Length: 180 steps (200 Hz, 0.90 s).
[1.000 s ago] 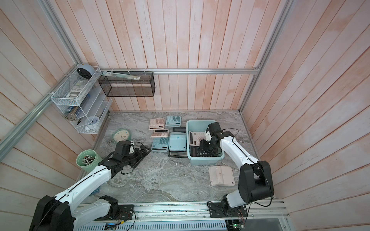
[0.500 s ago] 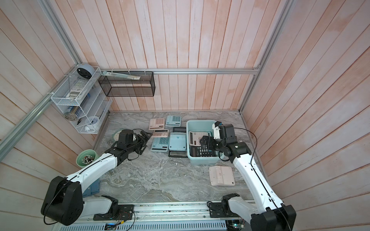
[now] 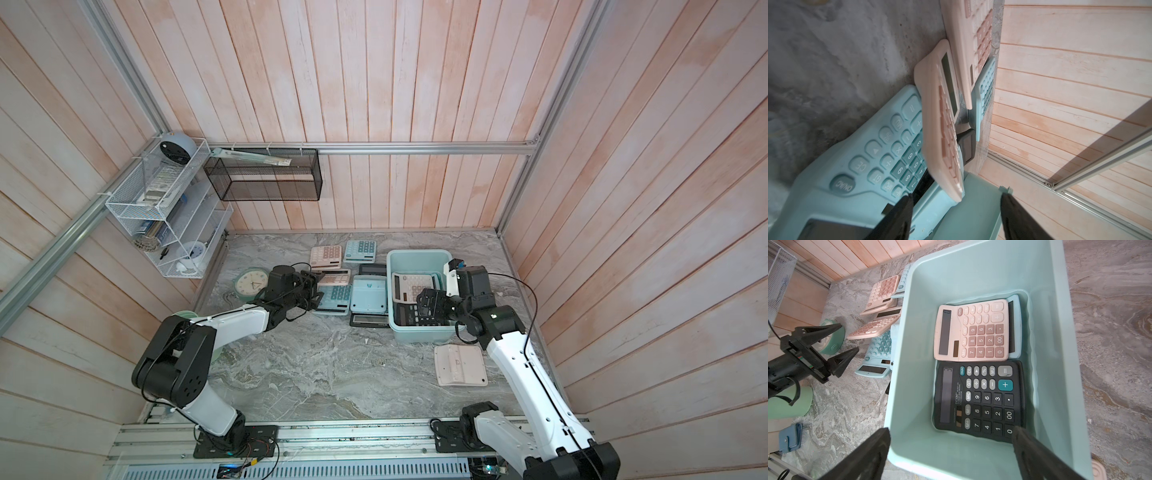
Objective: Put the calculator in the storage box
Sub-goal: Pick up the calculator at the center of the board.
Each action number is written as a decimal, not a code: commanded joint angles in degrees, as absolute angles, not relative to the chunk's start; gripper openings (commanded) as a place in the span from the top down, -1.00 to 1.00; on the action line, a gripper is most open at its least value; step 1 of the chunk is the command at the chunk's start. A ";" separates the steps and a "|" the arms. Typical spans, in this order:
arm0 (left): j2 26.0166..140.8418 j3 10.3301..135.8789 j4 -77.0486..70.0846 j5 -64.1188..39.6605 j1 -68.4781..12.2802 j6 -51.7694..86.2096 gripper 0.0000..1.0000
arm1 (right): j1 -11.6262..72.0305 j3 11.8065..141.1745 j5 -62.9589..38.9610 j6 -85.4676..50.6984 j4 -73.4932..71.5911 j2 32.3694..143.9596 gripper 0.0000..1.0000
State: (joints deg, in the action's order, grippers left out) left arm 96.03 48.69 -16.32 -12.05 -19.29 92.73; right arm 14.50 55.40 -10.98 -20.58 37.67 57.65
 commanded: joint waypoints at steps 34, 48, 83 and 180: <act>102.69 55.32 -15.47 -11.26 -19.68 93.58 0.15 | 14.41 54.40 -12.81 -20.22 39.94 54.68 -0.96; 103.75 56.65 -13.85 -11.78 -19.90 92.87 0.31 | 14.41 54.26 -12.66 -20.23 40.34 54.26 -0.96; 104.51 56.82 -12.80 -11.26 -20.31 92.25 0.43 | 14.32 53.84 -13.28 -20.49 40.21 53.36 -0.96; 102.62 56.75 -5.47 -9.21 -20.57 88.48 0.76 | 14.38 54.77 -14.45 -21.00 41.04 52.48 -0.96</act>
State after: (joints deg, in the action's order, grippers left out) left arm 105.16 56.58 -9.30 -11.20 -20.29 91.07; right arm 14.48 54.24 -13.43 -20.75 39.68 53.17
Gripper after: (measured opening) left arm 0.152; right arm 0.979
